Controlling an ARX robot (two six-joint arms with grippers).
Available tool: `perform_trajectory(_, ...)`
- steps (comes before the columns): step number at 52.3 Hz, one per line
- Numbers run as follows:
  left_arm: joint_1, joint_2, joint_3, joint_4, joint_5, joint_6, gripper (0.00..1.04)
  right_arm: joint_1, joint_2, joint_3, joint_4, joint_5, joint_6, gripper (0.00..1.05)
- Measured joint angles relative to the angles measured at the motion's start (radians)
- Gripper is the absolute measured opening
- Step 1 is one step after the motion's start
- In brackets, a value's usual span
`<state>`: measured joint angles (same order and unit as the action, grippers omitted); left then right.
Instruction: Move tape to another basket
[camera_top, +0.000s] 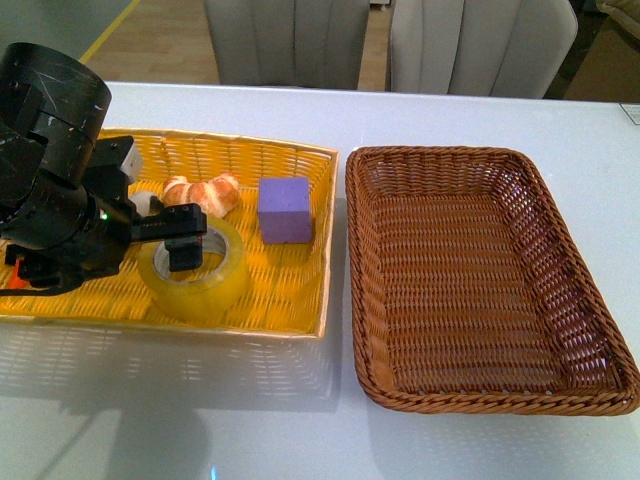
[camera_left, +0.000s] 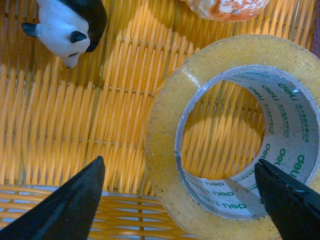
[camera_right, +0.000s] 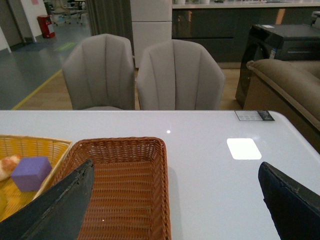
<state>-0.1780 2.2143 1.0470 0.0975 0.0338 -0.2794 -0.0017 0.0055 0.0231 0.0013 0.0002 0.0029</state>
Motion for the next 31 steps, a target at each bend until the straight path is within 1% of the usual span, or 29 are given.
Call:
perform_trajectory(3,0.0,0.0,0.0,0.001,0.0,0.002,0.78,0.0,0.0,0.0,0.0,0.0,0.0,0.96)
perform_trajectory(4,0.0,0.0,0.0,0.001,0.0,0.002,0.77,0.0,0.0,0.0,0.0,0.0,0.0,0.96)
perform_trajectory(5,0.0,0.0,0.0,0.001,0.0,0.002,0.73,0.0,0.0,0.0,0.0,0.0,0.0,0.96)
perform_trajectory(6,0.0,0.0,0.0,0.001,0.0,0.002,0.71,0.0,0.0,0.0,0.0,0.0,0.0,0.96)
perform_trajectory(18,0.0,0.0,0.001,0.004,-0.008,0.008,0.39,0.0,0.0,0.0,0.0,0.0,0.0,0.96)
perform_trajectory(19,0.0,0.0,0.001,0.006,-0.012,0.01,0.34,0.0,0.0,0.0,0.0,0.0,0.0,0.96)
perform_trajectory(25,0.0,0.0,0.002,0.008,-0.019,0.013,0.17,0.0,0.0,0.0,0.0,0.0,0.0,0.96)
perform_trajectory(26,0.0,0.0,0.002,0.009,-0.02,0.013,0.15,0.0,0.0,0.0,0.0,0.0,0.0,0.96)
perform_trajectory(31,0.0,0.0,0.004,0.011,-0.021,0.013,0.13,0.0,0.0,0.0,0.0,0.0,0.0,0.96)
